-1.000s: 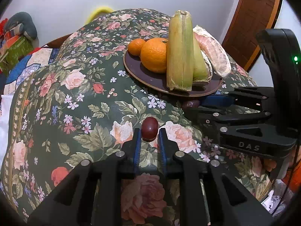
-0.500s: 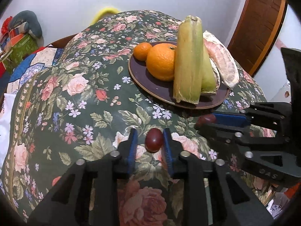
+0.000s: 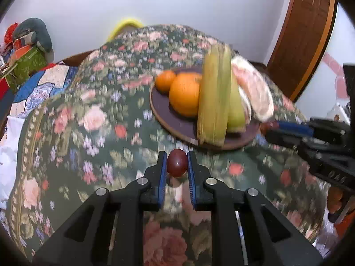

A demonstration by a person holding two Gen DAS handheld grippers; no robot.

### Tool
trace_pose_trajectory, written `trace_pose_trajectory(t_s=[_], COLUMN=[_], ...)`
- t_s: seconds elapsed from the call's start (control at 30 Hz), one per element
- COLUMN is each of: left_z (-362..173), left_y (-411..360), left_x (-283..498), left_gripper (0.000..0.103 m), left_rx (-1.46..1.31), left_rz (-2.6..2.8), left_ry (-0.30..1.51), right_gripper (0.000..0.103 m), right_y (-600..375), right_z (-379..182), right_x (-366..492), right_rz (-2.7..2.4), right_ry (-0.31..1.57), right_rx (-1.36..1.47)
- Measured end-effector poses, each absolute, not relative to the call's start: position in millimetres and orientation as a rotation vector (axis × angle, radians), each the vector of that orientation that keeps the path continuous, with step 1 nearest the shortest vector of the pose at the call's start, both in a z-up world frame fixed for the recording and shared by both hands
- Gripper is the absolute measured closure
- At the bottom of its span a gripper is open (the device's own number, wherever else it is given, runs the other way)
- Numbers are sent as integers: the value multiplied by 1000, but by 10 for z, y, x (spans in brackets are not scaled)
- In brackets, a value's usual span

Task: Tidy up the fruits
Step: 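Place both dates onto the plate and open both tools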

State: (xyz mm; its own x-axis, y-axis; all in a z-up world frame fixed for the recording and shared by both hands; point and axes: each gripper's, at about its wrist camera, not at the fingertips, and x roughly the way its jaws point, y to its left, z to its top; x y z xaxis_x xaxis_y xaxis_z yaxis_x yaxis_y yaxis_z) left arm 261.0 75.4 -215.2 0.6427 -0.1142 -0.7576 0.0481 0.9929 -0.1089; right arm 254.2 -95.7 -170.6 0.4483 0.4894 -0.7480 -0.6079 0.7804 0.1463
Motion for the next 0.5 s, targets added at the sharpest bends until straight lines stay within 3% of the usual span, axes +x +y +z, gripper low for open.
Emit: trace_pose_trajectory(t_s=[0.5], left_z=[-2165], left_y=[730], left_x=[3084], left_gripper=[85], left_rx=[-92], left_rz=[-94], left_ry=[870], right_gripper=[83], right_y=[-1010], right_z=[-1828], right_x=[2818], right_rz=[639], right_ry=[875], right_rx=[-138])
